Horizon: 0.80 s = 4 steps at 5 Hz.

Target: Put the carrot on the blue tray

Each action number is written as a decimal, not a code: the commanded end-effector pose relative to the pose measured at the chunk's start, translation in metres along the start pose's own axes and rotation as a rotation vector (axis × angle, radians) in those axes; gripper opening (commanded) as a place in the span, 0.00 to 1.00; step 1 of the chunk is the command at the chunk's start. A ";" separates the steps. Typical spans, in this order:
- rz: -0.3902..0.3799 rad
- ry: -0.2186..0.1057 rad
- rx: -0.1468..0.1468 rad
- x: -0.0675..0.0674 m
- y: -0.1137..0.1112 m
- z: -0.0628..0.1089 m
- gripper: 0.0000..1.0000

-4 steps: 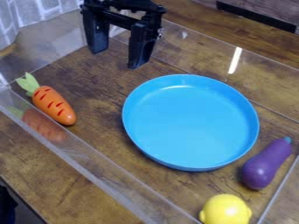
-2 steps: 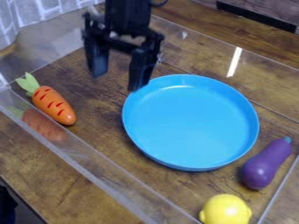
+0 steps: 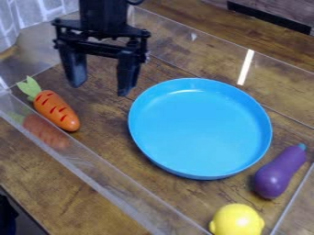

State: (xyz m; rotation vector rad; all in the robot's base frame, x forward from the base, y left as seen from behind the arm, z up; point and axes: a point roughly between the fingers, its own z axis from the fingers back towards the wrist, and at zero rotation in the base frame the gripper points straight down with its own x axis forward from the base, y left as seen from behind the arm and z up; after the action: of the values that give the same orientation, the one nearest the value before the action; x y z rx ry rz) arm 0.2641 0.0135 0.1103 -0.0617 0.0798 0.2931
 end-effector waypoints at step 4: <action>0.576 -0.123 -0.143 0.011 0.051 -0.003 1.00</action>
State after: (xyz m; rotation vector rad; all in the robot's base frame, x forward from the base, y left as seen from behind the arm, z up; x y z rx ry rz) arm 0.2574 0.0630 0.0888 -0.1551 0.0122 0.8738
